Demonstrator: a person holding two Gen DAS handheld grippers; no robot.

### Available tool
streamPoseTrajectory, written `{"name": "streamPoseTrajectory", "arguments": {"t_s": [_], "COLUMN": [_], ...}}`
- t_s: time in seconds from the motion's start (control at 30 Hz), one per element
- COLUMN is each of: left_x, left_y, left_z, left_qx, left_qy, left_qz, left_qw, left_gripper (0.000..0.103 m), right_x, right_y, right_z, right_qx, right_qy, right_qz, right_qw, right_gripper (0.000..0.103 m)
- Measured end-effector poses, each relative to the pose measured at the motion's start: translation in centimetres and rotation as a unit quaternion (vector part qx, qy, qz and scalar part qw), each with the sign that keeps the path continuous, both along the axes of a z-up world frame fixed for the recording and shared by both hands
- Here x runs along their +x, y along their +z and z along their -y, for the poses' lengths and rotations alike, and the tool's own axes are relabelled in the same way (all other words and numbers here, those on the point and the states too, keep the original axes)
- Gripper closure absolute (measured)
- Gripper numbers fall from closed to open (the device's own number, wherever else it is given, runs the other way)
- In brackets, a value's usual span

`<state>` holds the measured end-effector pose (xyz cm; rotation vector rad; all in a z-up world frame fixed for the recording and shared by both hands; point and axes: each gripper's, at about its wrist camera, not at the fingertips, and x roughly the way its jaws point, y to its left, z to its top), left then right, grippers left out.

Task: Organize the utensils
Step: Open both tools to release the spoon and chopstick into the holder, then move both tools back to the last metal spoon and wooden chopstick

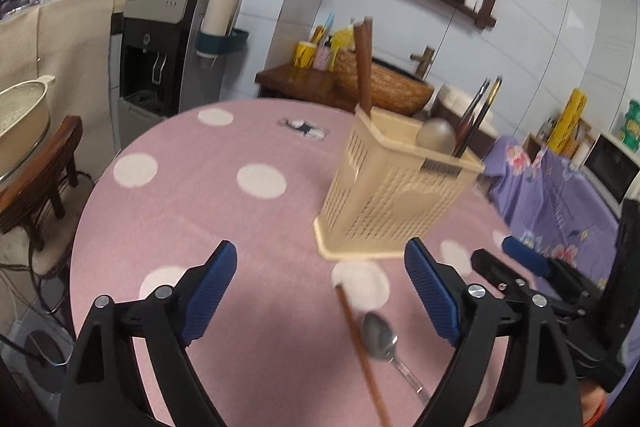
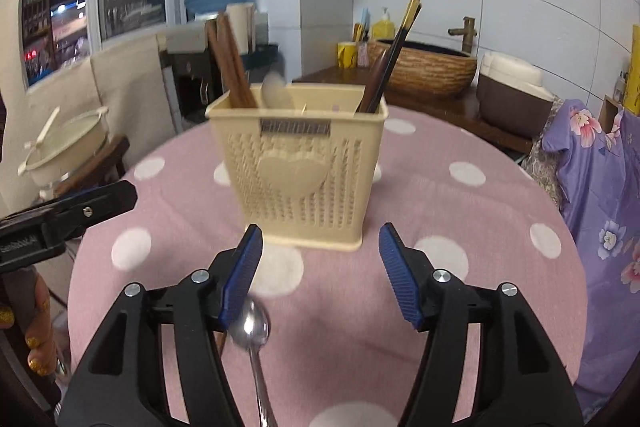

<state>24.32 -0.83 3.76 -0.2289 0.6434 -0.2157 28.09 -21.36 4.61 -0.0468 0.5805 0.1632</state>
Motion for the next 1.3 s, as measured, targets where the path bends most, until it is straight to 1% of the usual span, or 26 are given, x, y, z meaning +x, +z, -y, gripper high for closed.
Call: {"name": "streamPoseTrajectory", "arguments": {"t_s": [0.13, 0.2, 0.37, 0.43, 0.67, 0.83, 0.97, 1.1, 1.3], "left_x": [-0.8, -1.0, -1.6, -1.7, -2.2, -2.0, -1.9, -1.8, -1.7], "left_y": [-1.9, -2.7, -4.4, -4.7, -5.5, -5.8, -5.9, -6.1, -6.2], "left_z": [-0.5, -0.8, -1.2, -1.2, -0.8, -0.7, -0.6, -0.9, -1.2], "left_qx": [0.031, 0.039, 0.062, 0.065, 0.083, 0.082, 0.078, 0.072, 0.066], "left_qy": [0.010, 0.012, 0.012, 0.011, 0.013, 0.013, 0.013, 0.012, 0.009], "left_qz": [-0.019, -0.031, -0.055, -0.059, -0.069, -0.071, -0.075, -0.078, -0.080], "left_qw": [0.9993, 0.9987, 0.9965, 0.9961, 0.9941, 0.9940, 0.9940, 0.9943, 0.9945], "left_gripper": [0.014, 0.013, 0.011, 0.011, 0.007, 0.007, 0.007, 0.007, 0.008], "right_x": [-1.6, -1.9, -2.3, -2.5, -3.0, -2.7, -1.9, -1.1, 0.1], "right_y": [-2.0, -3.0, -5.4, -6.2, -7.7, -8.5, -8.9, -9.5, -9.5], "right_z": [-1.0, -1.2, -1.4, -1.5, -1.6, -1.7, -2.5, -3.6, -4.3], "right_qx": [-0.028, -0.036, -0.032, -0.035, -0.041, -0.038, -0.036, -0.051, -0.040], "right_qy": [0.008, 0.009, 0.014, 0.015, 0.019, 0.027, 0.044, 0.058, 0.078], "right_qz": [-0.019, -0.030, -0.068, -0.080, -0.102, -0.123, -0.139, -0.150, -0.164], "right_qw": [0.999, 0.999, 0.997, 0.996, 0.994, 0.991, 0.989, 0.986, 0.983], "right_gripper": [0.042, 0.042, 0.042, 0.042, 0.042, 0.042, 0.042, 0.046, 0.046]}}
